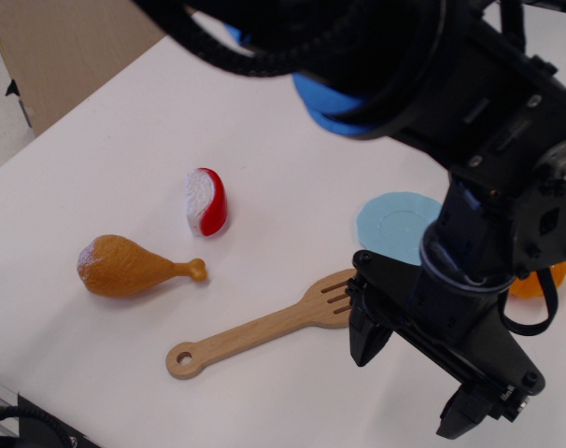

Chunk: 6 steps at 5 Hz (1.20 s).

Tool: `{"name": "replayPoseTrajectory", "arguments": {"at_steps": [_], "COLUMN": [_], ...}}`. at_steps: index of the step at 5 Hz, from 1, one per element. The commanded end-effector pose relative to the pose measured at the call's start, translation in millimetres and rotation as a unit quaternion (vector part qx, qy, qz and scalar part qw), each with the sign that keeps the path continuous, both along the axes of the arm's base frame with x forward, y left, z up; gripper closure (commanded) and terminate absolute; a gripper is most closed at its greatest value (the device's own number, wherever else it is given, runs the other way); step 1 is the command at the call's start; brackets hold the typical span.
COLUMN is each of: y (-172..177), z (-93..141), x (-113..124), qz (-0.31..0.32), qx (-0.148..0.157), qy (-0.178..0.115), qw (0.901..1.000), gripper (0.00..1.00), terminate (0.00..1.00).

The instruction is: Put sushi on plate

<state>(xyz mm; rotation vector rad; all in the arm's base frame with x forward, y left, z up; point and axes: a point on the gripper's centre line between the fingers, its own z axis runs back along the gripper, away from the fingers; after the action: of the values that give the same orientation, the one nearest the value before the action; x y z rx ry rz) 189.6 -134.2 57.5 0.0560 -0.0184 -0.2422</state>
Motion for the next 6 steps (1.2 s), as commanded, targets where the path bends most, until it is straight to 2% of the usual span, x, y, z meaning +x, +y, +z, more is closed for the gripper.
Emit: {"name": "replayPoseTrajectory", "arguments": {"at_steps": [1,2,3,4,5,6], "y": [0,28,62,103,145,173], "z": [0,5,23,35,30,19], "x": [0,20,31,40,47,49], "qz": [0.0,0.082,0.15,0.234,0.322,0.385], "qx": [0.0,0.004,0.001,0.018,0.047,0.054], "qy": [0.0,-0.035,-0.076,-0.097,-0.107,-0.14], "qw": [1.0,0.996,0.9858,0.9672,0.9396,0.9107], "gripper": [0.0,0.0,0.0,0.0,0.0,0.0], "terminate": [0.0,0.0,0.0,0.0,0.0,0.0]}}
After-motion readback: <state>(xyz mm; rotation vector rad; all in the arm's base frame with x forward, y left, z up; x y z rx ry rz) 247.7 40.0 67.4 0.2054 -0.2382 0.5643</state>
